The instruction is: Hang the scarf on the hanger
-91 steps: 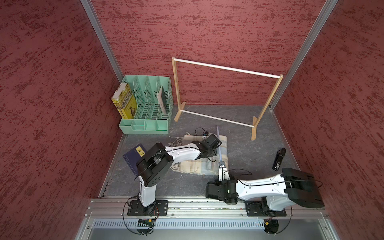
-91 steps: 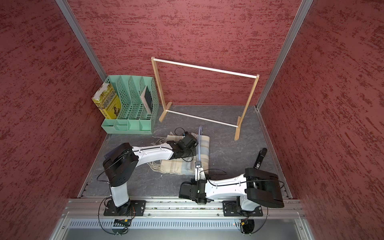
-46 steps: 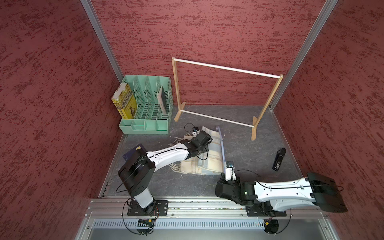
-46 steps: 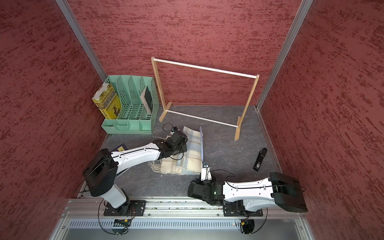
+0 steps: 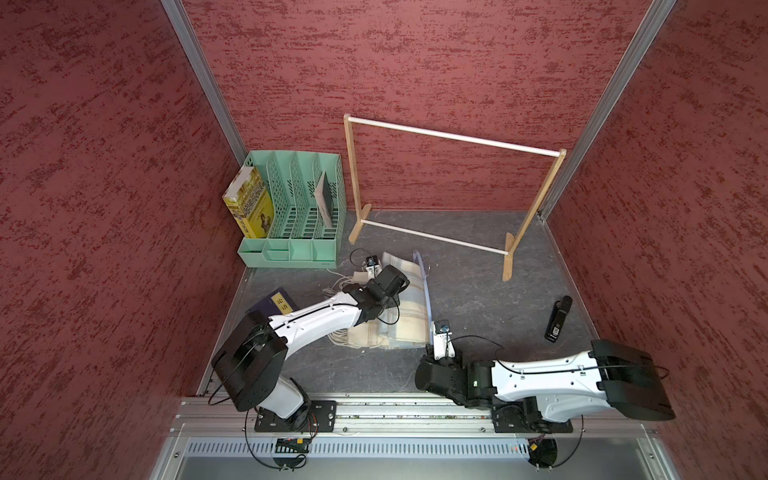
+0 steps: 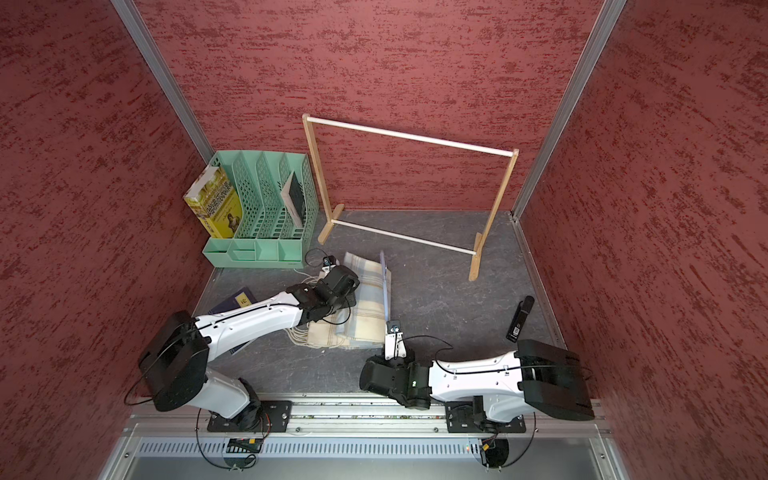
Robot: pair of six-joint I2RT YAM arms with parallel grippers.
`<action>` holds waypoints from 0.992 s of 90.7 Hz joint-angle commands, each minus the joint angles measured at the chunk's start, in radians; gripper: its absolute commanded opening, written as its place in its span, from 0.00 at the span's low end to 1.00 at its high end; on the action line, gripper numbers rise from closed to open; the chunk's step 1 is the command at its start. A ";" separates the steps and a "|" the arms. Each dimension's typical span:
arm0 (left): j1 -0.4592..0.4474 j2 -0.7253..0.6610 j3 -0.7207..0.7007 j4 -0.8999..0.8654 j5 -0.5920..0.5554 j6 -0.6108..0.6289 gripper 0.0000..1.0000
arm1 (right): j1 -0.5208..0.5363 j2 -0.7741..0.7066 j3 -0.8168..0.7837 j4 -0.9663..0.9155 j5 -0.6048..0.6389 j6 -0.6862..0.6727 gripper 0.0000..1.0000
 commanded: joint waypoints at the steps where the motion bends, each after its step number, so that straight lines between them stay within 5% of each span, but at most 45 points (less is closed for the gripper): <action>1: 0.010 -0.048 -0.011 -0.023 -0.048 0.028 0.00 | -0.003 -0.012 0.045 0.031 0.051 -0.005 0.00; 52: 0.057 -0.173 -0.062 -0.071 -0.029 0.090 0.00 | -0.002 0.070 0.117 0.179 -0.022 -0.135 0.00; 90: 0.134 -0.198 -0.109 -0.045 -0.035 0.125 0.00 | -0.018 0.173 0.117 0.184 -0.063 -0.098 0.00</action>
